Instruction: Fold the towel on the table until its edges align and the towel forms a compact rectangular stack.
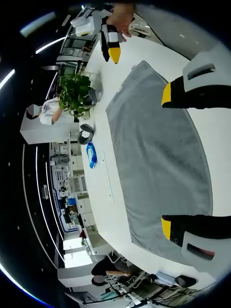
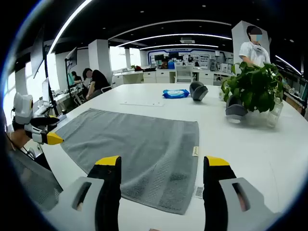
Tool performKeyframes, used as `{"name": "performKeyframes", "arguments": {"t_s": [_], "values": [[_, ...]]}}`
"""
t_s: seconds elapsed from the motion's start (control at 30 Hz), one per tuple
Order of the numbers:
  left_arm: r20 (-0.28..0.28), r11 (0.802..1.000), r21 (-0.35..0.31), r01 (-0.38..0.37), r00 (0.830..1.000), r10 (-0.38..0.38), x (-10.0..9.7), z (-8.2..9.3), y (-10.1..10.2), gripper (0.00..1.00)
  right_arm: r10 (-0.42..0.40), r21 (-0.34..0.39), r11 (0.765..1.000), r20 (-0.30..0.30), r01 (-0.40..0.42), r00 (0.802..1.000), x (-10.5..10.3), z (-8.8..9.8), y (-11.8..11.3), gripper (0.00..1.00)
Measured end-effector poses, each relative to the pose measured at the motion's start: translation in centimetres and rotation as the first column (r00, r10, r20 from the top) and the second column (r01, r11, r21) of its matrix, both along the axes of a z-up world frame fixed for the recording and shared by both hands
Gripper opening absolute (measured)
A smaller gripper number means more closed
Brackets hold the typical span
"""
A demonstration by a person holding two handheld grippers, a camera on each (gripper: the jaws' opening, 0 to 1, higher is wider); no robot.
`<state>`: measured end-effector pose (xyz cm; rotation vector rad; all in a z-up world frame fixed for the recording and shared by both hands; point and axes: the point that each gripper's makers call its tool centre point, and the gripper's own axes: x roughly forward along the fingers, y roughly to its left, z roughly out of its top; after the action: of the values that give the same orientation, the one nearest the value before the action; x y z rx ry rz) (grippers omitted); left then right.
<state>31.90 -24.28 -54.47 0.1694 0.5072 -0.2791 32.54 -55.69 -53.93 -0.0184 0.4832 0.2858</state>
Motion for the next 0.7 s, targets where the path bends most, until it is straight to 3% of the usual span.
{"name": "performKeyframes", "arguments": {"t_s": [0.7], "values": [[-0.003,1.0,0.006,-0.005,1.0,0.005,-0.05,-0.01,0.18,0.89,-0.024,0.002,1.0,0.005,0.024,1.0,0.08,0.25,-0.67,0.64]]}}
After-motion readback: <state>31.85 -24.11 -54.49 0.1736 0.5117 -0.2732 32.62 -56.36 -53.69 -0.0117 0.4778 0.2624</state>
